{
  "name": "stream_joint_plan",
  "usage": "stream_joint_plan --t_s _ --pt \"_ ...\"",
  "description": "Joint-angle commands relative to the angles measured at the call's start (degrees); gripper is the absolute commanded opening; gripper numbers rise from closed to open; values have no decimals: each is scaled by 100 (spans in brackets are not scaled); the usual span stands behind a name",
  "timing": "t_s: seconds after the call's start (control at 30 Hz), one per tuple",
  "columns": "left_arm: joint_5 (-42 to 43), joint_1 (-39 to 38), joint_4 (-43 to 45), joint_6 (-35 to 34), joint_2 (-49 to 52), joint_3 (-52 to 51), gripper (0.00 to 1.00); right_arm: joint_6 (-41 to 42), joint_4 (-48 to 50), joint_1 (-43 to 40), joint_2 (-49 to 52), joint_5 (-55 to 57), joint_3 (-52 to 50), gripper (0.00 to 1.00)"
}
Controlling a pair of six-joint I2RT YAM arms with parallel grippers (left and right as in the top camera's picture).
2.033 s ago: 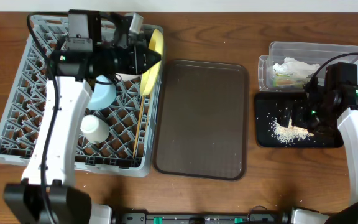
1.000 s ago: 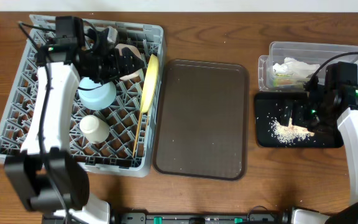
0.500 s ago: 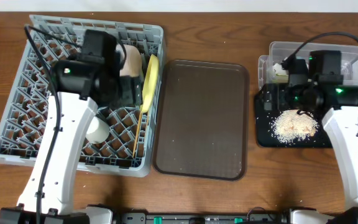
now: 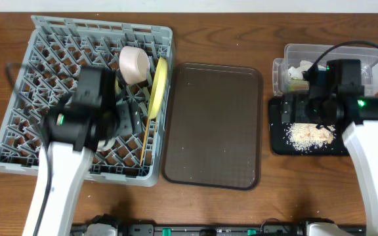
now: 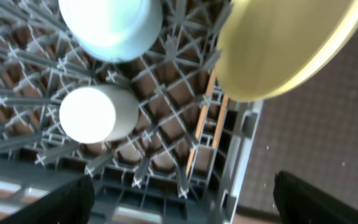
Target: Sort waste into correct bins and load items into the dishwasher
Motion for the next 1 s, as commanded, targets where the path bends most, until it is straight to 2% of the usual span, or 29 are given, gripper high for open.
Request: stream_joint_plan --t_s 0.0,0.2,0.37,0.53,0.97 --pt "273 -17 518 555 -1108 -846 92 98 389 7 -988 63 -474 99" --pt "483 -17 1497 1067 -3008 -2210 96 273 846 7 -2752 450 -1495 99" --pt "481 -17 1600 1051 -3866 -2649 97 271 662 7 -3668 575 -1871 99" --pt "481 -17 1582 1051 -4013 -2651 97 271 302 7 -3967 577 -1882 99" --pt "479 -17 1429 1051 -4009 -2651 98 271 -208 7 -3965 577 -1882 99"
